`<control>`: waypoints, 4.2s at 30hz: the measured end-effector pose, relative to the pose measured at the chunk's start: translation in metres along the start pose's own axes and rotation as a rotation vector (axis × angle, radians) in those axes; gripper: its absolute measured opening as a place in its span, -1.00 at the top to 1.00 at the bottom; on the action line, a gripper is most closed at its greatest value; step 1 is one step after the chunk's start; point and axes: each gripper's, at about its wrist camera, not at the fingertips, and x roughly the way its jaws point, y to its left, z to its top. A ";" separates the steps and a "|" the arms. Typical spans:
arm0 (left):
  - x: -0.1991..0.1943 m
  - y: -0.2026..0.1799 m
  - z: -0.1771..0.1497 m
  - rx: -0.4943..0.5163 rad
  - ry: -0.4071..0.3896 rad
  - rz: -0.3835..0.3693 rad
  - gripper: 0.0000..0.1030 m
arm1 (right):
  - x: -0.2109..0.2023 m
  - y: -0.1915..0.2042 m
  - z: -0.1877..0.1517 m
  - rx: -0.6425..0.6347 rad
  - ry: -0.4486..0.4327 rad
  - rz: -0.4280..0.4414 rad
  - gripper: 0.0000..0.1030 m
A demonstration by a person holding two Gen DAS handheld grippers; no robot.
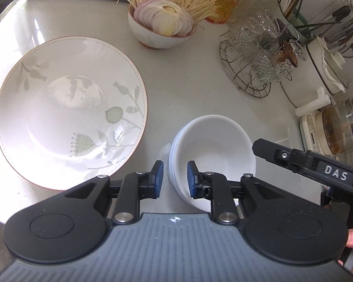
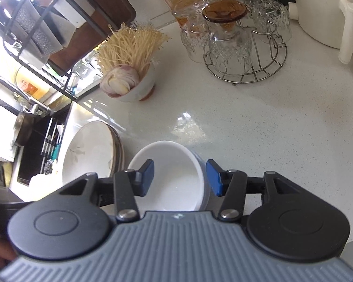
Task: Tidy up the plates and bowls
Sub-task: 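Close both grippers on the rim of the stacked bowls, then lift the bowl stack with both grippers and carry it over the floral plate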
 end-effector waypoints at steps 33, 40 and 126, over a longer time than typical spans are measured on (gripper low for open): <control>0.016 -0.005 -0.014 0.006 0.036 0.033 0.33 | 0.051 -0.030 -0.026 0.092 0.135 -0.040 0.33; 0.027 0.005 -0.013 -0.036 0.067 -0.005 0.33 | 0.051 -0.026 -0.030 0.083 0.136 -0.050 0.34; -0.091 0.065 0.030 -0.010 -0.140 -0.137 0.59 | 0.008 0.105 0.018 0.018 -0.057 0.067 0.53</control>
